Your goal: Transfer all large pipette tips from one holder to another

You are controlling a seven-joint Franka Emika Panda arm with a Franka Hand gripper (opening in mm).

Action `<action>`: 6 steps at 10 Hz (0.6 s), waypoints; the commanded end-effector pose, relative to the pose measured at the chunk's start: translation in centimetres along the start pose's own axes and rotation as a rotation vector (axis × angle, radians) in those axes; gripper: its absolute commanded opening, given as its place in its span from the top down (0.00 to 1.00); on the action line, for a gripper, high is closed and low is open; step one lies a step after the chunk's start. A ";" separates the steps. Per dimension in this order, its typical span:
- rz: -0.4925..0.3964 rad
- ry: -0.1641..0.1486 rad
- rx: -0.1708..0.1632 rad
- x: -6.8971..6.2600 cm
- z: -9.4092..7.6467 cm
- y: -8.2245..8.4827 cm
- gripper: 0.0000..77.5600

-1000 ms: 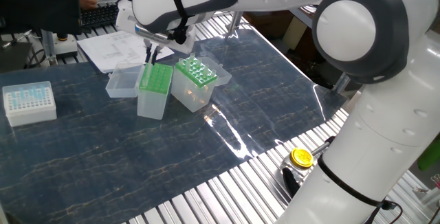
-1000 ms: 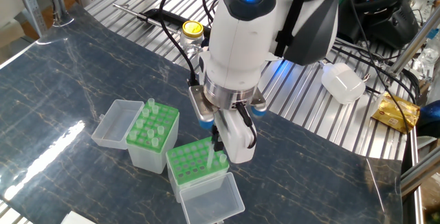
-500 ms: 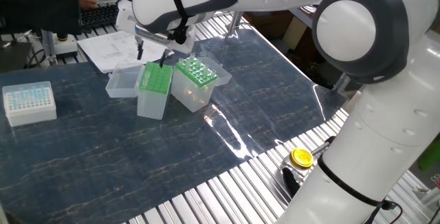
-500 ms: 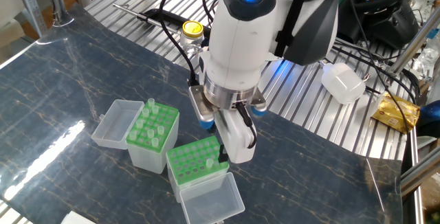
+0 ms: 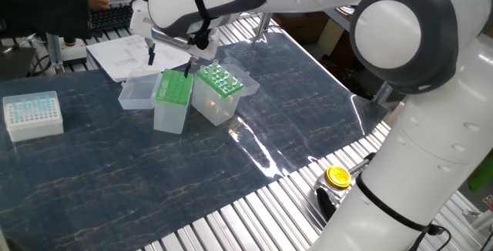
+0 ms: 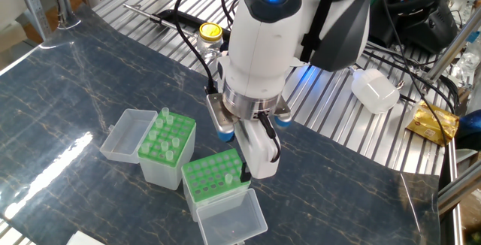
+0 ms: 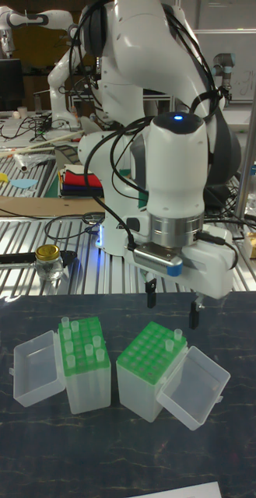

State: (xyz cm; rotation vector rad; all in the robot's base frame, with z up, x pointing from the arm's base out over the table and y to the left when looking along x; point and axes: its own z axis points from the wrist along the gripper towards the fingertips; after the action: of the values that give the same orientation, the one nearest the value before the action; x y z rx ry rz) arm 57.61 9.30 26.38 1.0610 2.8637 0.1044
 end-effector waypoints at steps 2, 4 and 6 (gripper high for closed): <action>-0.073 0.003 0.029 -0.6 0.3 -0.8 0.00; -0.092 0.003 0.029 -0.9 0.2 -1.1 0.00; -0.117 0.004 0.029 -1.3 0.3 -1.5 0.00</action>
State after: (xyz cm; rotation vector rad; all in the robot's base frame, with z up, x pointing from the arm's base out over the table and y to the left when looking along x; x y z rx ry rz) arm 57.54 7.82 25.97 0.9253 2.9243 0.0632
